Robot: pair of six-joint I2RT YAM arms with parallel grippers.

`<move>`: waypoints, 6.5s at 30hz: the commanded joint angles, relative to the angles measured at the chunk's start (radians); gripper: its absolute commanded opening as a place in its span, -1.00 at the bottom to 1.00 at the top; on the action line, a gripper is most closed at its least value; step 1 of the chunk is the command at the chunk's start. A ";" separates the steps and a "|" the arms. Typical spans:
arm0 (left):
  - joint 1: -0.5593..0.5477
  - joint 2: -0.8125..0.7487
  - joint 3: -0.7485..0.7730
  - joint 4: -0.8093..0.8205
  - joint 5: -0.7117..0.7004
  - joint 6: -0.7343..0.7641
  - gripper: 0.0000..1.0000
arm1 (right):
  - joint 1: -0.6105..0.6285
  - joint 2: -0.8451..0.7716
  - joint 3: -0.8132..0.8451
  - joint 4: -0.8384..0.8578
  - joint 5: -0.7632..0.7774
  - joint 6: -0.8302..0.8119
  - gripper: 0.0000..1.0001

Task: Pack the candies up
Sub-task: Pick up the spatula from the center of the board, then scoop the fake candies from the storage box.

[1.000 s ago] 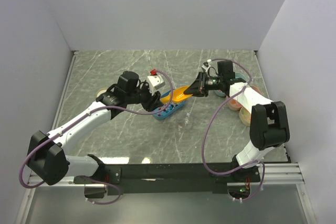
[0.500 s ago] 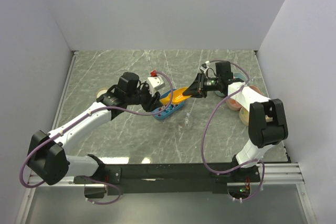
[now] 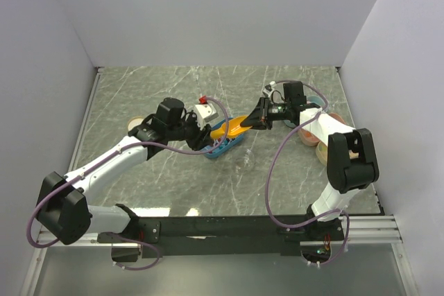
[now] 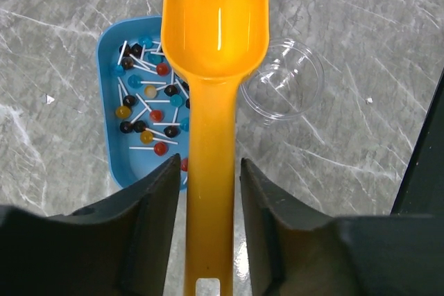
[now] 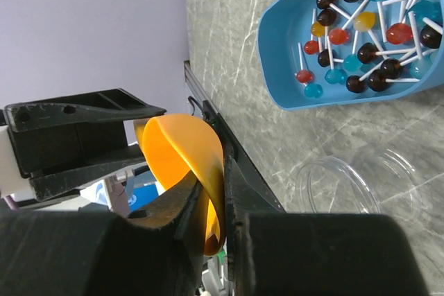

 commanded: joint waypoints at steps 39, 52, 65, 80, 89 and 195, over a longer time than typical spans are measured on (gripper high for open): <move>0.098 -0.257 -0.151 0.215 -0.077 -0.181 -0.77 | 0.016 0.074 0.027 -0.003 0.025 -0.068 -1.00; 0.104 -0.239 -0.146 0.134 -0.105 -0.156 -0.99 | 0.036 0.090 0.091 -0.024 0.054 -0.077 -0.28; 0.104 -0.148 -0.022 -0.183 -0.240 -0.097 -0.99 | 0.119 0.169 0.380 -0.329 0.587 -0.378 0.00; 0.104 -0.111 0.101 -0.375 -0.306 -0.034 -0.99 | 0.288 0.331 0.496 -0.388 1.036 -0.562 -0.17; 0.103 -0.107 0.101 -0.378 -0.295 -0.021 -0.99 | 0.292 0.225 0.443 -0.339 1.048 -0.587 -0.17; -0.250 0.517 0.510 -0.592 -0.633 0.282 -0.99 | 0.381 0.082 0.062 0.072 1.016 -0.622 -1.00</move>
